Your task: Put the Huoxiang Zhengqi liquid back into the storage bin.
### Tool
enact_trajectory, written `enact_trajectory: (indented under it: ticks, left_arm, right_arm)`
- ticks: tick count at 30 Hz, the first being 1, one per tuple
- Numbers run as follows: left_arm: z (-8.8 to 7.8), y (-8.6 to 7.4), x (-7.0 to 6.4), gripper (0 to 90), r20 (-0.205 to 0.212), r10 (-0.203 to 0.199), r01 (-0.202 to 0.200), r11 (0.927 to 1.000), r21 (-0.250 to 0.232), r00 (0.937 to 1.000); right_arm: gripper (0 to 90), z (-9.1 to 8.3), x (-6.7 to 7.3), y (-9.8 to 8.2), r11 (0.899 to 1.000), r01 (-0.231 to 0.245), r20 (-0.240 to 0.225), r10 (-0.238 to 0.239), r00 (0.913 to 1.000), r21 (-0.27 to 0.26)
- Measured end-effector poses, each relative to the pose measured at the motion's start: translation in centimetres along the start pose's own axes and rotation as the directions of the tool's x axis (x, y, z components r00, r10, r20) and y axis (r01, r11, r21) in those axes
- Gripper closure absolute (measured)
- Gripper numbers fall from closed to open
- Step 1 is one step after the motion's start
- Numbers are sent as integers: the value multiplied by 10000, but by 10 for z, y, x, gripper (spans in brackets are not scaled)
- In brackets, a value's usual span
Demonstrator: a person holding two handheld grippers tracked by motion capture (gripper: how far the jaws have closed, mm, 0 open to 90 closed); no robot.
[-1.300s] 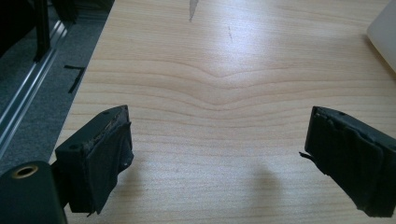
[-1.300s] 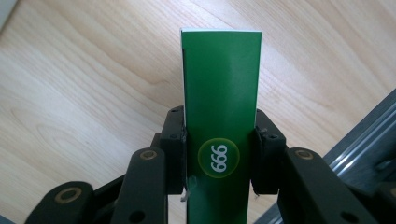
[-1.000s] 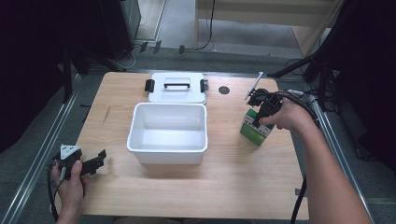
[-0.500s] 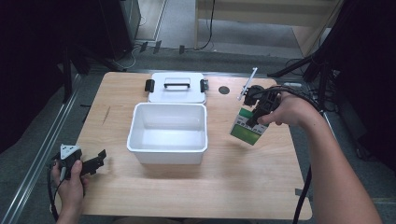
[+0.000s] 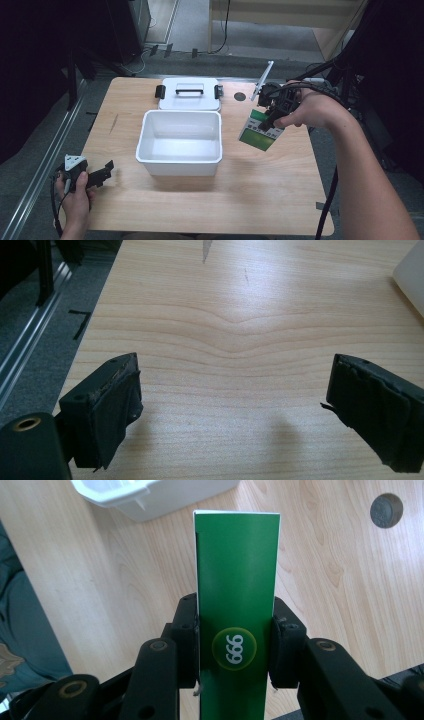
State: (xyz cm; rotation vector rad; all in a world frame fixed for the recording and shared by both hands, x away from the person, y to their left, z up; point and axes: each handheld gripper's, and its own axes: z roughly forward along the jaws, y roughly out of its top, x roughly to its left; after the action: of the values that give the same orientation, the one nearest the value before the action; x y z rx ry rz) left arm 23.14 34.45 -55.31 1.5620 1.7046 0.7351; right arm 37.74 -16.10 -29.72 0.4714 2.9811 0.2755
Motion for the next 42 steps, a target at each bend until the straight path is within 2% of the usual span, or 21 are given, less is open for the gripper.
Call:
enact_trajectory:
  ticks: [1, 4, 6, 9, 22, 25, 29, 37, 42]
  left_arm:
    - [0, 0, 0, 84, -3, -17, 17, 10000, -3, 10000]
    - [0, 0, 0, 84, -12, -1, 1, 10000, 16, 10000]
    - [0, 0, 0, 84, -1, -18, 18, 10000, -23, 10000]
    - [0, 0, 0, 84, -2, 8, -8, 10000, 0, 10000]
    - [0, 0, 0, 84, 12, -48, 48, 10000, -4, 10000]
    - [0, 0, 0, 84, 9, -47, 47, 10000, 1, 10000]
    - [0, 0, 0, 84, 9, -47, 47, 10000, 11, 10000]
    - [0, 0, 0, 84, 18, -51, 51, 10000, -4, 10000]
    - [0, 0, 0, 84, 22, -46, 46, 10000, 6, 10000]
  right_arm:
    - [647, -4, 2, 3, 9998, 180, -45, -180, 9998, -25]
    - [647, -9, 5, 7, 9998, 222, -33, -222, 9997, -7]
    - [647, -17, 9, 15, 9987, 509, 8, -509, 9987, -53]
    - [647, -24, 13, 23, 9979, 647, 20, -647, 9979, -46]
    - [647, -46, 25, 55, 9967, 815, -59, -815, 9967, 12]
    - [647, -47, 27, 60, 9967, 806, -128, -806, 9967, -34]
    - [648, -48, 31, 72, 9946, 1034, -68, -1034, 9946, 20]
    - [647, -39, 37, 98, 9875, 1567, -123, -1569, 9875, -163]
    - [647, -35, 40, 109, 9850, 1721, -103, -1722, 9850, -111]
